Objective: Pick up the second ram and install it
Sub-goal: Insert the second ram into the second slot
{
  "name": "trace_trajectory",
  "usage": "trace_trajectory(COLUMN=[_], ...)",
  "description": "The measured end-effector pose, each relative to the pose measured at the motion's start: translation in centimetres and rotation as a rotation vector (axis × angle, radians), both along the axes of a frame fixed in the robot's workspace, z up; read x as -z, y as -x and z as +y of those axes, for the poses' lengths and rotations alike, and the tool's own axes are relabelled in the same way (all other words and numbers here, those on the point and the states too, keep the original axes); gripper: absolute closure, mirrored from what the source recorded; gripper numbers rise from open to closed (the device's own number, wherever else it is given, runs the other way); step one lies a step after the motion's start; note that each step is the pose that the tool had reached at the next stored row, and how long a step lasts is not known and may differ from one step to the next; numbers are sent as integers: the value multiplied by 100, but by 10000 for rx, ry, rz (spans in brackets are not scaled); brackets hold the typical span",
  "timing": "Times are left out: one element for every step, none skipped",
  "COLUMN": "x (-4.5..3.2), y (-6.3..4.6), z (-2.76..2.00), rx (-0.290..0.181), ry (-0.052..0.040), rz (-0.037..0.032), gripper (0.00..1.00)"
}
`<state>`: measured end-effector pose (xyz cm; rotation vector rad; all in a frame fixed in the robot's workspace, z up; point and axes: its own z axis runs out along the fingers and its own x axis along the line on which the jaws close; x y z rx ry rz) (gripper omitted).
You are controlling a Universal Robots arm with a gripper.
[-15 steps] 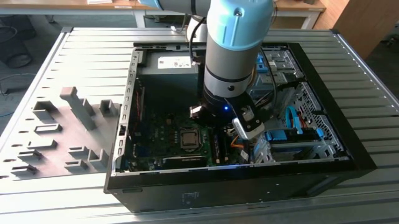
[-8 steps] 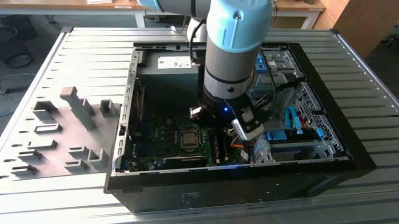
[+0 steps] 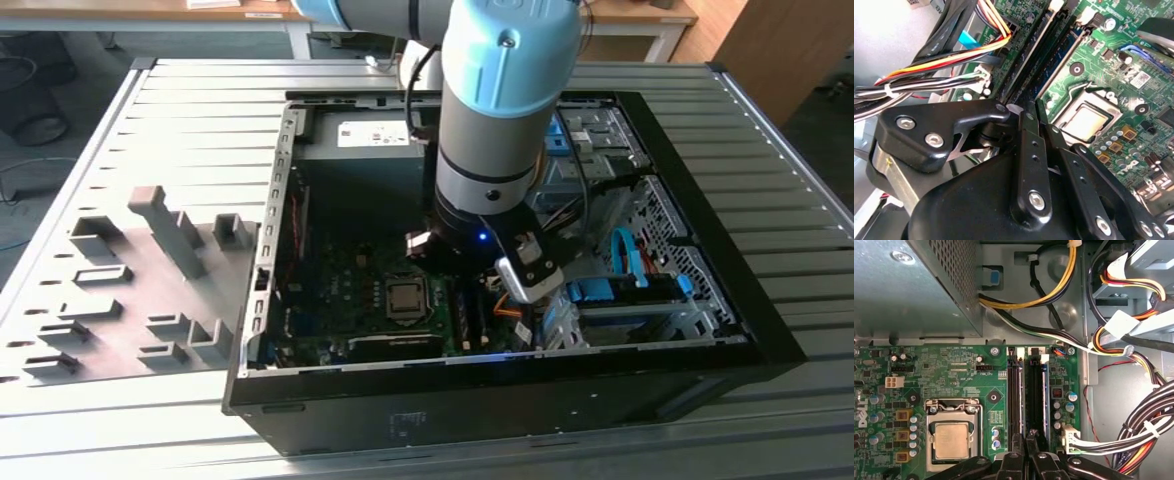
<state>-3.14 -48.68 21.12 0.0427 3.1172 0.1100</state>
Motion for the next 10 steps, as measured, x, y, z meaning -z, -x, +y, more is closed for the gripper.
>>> trace_trajectory(x=[3, 3, 4, 5, 6, 6, 6, 13, 12, 12], y=[0, 0, 0, 0, 0, 0, 0, -1, -1, -1], z=[0, 0, 0, 0, 0, 0, 1, 3, 3, 2], rx=[0, 0, 0, 0, 1, 1, 0, 0, 0, 1], ry=[2, 2, 1, -1, -2, -2, -3, -23, -16, -13], rz=[1, 1, 1, 0, -1, -1, -1, -9, -6, -5], gripper=[86, 86, 86, 86, 86, 86, 86, 86, 85, 85])
